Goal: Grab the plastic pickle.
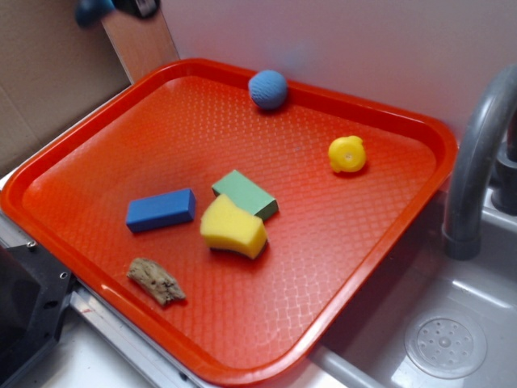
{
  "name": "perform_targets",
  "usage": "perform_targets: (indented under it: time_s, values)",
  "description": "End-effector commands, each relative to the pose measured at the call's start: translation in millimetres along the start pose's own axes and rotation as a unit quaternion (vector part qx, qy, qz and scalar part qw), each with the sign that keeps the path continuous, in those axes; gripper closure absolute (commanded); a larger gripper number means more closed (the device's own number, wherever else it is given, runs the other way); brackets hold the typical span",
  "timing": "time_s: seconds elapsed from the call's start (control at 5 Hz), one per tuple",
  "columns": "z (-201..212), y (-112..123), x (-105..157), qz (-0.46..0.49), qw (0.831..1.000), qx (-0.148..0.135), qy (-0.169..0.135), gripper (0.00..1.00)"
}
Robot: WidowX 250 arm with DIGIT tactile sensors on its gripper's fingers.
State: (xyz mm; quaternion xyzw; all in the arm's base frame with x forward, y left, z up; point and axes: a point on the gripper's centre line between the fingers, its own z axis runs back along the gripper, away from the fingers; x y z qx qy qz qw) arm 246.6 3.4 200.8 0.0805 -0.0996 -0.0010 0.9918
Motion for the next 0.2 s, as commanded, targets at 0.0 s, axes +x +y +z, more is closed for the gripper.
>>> perform_targets:
  time_s: [0.0]
  values:
    - [26.4,-27.9,4.0,-0.024,0.999,-0.047,0.011,1.00]
